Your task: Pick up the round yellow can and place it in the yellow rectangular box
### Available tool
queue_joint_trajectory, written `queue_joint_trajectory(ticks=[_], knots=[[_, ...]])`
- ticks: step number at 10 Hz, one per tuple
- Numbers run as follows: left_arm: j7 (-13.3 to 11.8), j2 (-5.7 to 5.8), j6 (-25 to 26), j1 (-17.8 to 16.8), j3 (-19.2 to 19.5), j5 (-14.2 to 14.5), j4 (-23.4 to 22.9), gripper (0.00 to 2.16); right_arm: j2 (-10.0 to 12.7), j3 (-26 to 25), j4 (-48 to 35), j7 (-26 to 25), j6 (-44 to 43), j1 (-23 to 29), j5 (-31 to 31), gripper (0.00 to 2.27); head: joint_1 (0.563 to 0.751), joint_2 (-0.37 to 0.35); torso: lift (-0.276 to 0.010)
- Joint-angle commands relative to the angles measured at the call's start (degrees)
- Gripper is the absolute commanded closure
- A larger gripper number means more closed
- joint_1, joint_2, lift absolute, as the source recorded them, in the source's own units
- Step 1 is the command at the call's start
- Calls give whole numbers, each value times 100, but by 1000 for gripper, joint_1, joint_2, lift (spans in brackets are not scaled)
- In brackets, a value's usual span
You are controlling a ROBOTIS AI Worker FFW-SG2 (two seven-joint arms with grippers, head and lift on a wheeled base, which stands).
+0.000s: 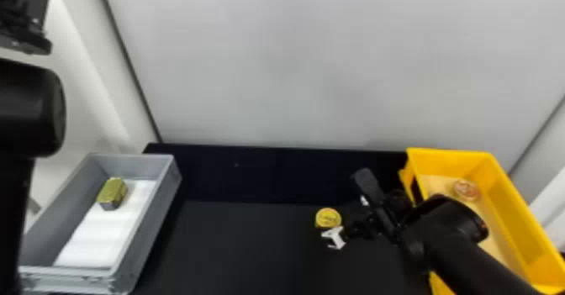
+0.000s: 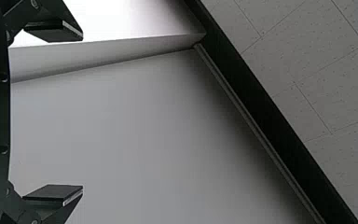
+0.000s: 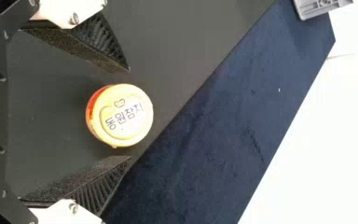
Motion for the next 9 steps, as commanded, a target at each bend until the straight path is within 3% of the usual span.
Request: queue_joint_trajectory(ticks=[1, 9], knots=[[-4, 1, -12, 2, -7, 2, 0, 127, -3, -64, 57, -30, -2, 10, 32, 137, 663, 54, -10], [-4, -17, -74, -6, -16, -7, 18, 128, 199, -495, 197, -197, -230, 89, -20, 156, 663, 54, -10]])
